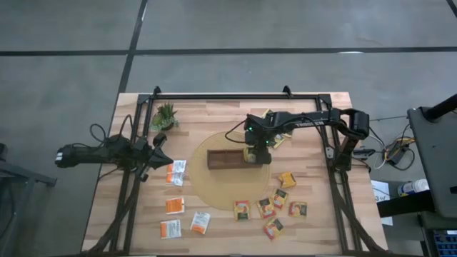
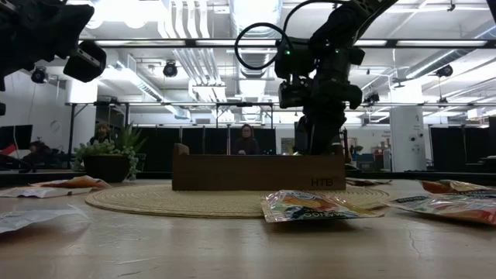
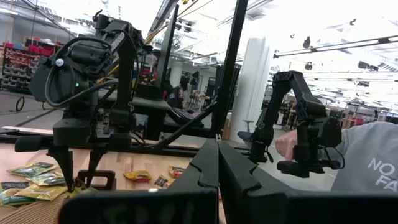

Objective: Pick & Place Tea
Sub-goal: Put the yellow tea bag into the right of the wooden organizer

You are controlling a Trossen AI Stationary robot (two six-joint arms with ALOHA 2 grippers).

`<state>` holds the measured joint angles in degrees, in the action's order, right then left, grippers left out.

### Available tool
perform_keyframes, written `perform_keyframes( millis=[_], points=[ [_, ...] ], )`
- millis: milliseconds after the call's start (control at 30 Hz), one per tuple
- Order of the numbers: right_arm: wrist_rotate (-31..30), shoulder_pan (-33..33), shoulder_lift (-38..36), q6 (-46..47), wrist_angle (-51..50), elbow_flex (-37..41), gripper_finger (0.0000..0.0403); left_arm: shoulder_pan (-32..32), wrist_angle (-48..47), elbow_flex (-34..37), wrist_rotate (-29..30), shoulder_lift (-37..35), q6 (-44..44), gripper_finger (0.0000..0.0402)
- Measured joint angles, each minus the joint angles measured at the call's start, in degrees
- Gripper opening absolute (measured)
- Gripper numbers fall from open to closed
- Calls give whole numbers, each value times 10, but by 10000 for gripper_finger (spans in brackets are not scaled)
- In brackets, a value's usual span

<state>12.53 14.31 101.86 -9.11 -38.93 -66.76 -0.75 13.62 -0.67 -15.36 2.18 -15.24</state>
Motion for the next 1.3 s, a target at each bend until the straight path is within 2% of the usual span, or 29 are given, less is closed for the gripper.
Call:
perform_keyframes(
  millis=[200, 300, 567, 767, 933, 1033, 1167, 1300],
  points=[
    [0, 0, 0, 1, -1, 0, 42, 0, 0, 0, 0, 0, 0, 0],
    [0, -1, -2, -3, 0, 0, 20, 0, 0, 0, 0, 0, 0, 0],
    [-12, -1, -14, -3, 1, 0, 31, 0, 0, 0, 0, 0, 0, 0],
    [-61, -1, -39, -3, 1, 0, 32, 0, 0, 0, 0, 0, 0, 0],
    [-66, -2, -40, -1, 1, 1, 33, 0, 0, 0, 0, 0, 0, 0],
    [-50, -3, -39, -1, 1, 4, 33, 0, 0, 0, 0, 0, 0, 0],
    [27, -3, -38, -8, -2, 7, 34, 0, 0, 0, 0, 0, 0, 0],
    [41, -5, -38, -7, -3, 7, 34, 0, 0, 0, 0, 0, 0, 0]
  ],
)
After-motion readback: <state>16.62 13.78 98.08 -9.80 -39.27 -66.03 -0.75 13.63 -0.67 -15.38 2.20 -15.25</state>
